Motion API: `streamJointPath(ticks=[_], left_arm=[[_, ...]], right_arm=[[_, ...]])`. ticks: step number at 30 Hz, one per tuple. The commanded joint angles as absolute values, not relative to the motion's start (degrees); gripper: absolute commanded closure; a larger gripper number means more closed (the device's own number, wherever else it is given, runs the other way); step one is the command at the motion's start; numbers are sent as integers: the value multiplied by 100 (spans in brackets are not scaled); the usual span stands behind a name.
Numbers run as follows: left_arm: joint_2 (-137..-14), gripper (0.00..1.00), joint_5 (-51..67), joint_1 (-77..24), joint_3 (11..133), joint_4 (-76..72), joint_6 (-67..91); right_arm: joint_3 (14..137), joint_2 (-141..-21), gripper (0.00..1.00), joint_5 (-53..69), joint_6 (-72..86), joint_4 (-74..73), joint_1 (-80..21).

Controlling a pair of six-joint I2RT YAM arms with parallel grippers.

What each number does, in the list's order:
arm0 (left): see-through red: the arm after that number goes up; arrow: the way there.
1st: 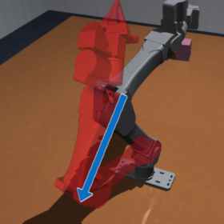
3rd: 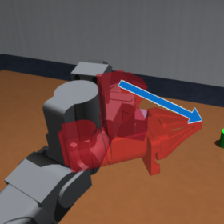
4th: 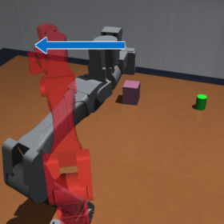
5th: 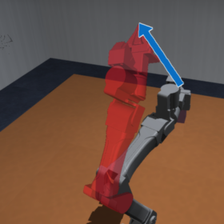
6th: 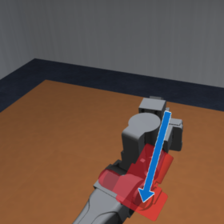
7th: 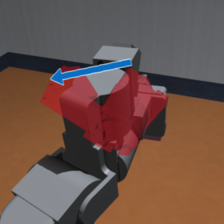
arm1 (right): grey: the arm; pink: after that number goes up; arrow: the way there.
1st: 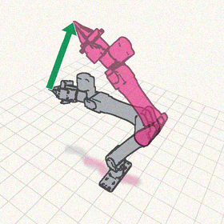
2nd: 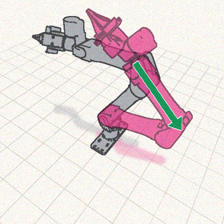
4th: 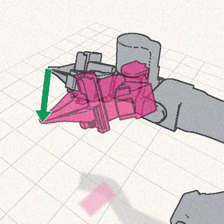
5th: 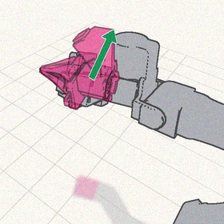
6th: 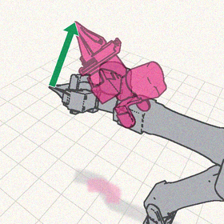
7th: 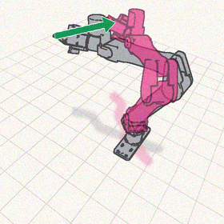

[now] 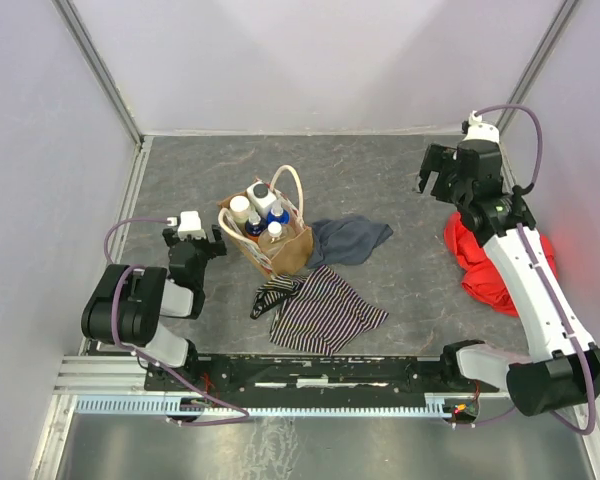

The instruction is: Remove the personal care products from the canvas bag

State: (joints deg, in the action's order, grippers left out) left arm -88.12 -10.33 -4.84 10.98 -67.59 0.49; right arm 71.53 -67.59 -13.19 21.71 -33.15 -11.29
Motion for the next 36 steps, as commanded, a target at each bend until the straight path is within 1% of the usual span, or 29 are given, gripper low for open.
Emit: streamJointPath(ticks=[1,2,3,5,6,7,8,11,12,13,15,17,18,21,24,26,28,31,36], left_arm=[[-8688,1,-1282,-460,1253,-6981,-69],[-8525,1,-1674,-477,1332,-6710,47],[-8009,1,-1921,-475,1493,-6078,161],[-7399,1,-1990,-475,2054,-4679,279],[-7165,1,-1931,-475,2354,-4084,295],[-6950,1,-1852,-476,2744,-3350,374],[-6788,1,-1810,-473,3310,-2224,610],[-6544,1,-1788,-475,4981,773,1420],[-6487,1,-1842,-482,5275,1211,1655],[-6374,1,-1966,-471,5338,1336,2010],[-6136,1,-2099,-470,5406,1520,2444],[-6025,1,-1609,-474,5519,1582,2339],[-6051,1,-1222,-470,5604,1606,2305],[-6400,1,-597,-469,5951,1996,2642],[-6784,1,27,-473,6294,2442,2691],[-6975,1,87,-472,6570,2804,2884],[-7073,1,361,-474,6680,2810,2988],[-7369,1,1521,-457,6788,2635,3169],[-8106,1,2101,-449,7458,3237,3807]], right_arm=[[7825,-6904,0,-1524,2207,-4111,-1344],[7860,-6934,0,-1291,2111,-4179,-1350],[7865,-6965,0,-877,1963,-4236,-1365],[7916,-7098,0,166,1510,-4466,-1409],[8028,-7238,0,476,1445,-4676,-1447],[8190,-7402,0,498,1464,-4999,-1515],[8415,-7607,0,306,1415,-5393,-1598],[9215,-8162,0,-701,1506,-6363,-1808],[9495,-8205,0,-999,1807,-6360,-1810],[9680,-8227,0,-1019,2075,-6428,-1787],[9799,-8241,0,-395,2016,-6410,-1784],[9796,-8309,0,275,1875,-6300,-1805],[9828,-8371,0,426,1826,-6305,-1824],[9707,-8440,0,421,1891,-6221,-1828],[9463,-8390,0,1027,1918,-5914,-1839],[9535,-8498,0,911,1908,-6066,-1950],[9604,-8667,0,467,1826,-6293,-2085],[9521,-8837,0,582,1807,-6288,-2156],[9360,-9195,0,822,1916,-6026,-2396]])
